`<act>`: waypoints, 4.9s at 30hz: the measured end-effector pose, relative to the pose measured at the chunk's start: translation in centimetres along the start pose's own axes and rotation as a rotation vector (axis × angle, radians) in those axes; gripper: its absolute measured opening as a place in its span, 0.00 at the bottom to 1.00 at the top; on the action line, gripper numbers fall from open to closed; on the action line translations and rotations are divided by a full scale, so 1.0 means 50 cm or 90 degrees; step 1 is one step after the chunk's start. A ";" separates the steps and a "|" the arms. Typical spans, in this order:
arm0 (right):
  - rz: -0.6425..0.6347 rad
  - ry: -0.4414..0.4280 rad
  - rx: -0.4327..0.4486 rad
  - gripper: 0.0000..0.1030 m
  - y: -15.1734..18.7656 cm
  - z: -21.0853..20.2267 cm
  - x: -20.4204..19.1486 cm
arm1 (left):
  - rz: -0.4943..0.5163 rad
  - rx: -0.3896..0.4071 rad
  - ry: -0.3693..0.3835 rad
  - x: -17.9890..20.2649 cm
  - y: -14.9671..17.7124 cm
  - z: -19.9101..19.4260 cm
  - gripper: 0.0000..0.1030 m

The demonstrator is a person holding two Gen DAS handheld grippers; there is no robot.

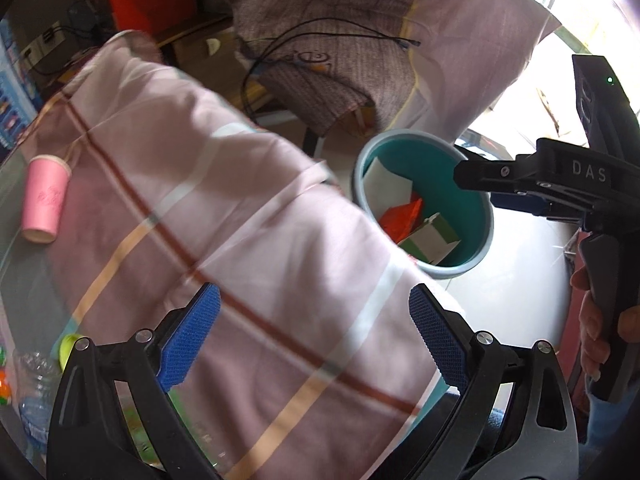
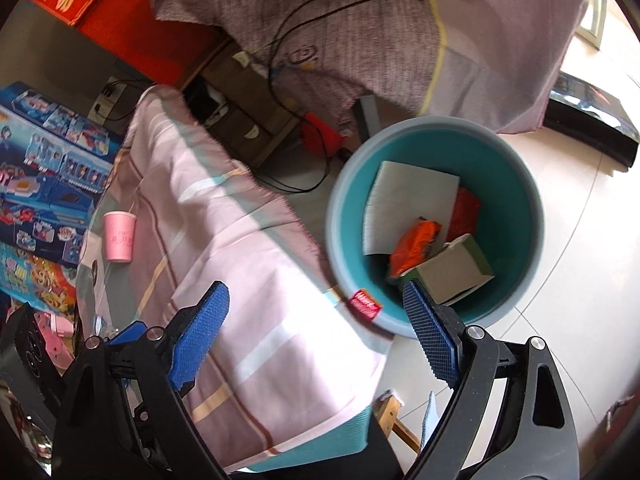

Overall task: Collect trash
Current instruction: 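Move both tools back over the table toward the bottle and packet, then grasp the blue-label water bottle with the left tool while the right tool grasps the green cookie packet, then carry the bottle and cookie packet over the teal bucket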

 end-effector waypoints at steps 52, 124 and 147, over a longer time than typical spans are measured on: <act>-0.697 0.139 -0.250 0.85 0.383 0.265 -0.572 | -0.153 0.036 -0.120 -0.540 0.336 -0.200 0.96; -0.441 -0.113 -0.080 0.27 0.260 0.072 -0.479 | -0.176 0.045 -0.126 -0.390 0.303 -0.217 0.69; -0.161 -0.155 0.063 0.27 0.031 -0.065 -0.129 | 0.021 0.080 -0.043 -0.067 -0.016 -0.143 0.68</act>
Point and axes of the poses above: each gripper's, at about its wrist camera, not at the fingertips, and z roughly the way its jaws point, x to its right, y to its underside, the point moved 5 cm from there along z, roughly the way its jaws point, and after that the axes turned 2 degrees about y, right-handed, at the moved point
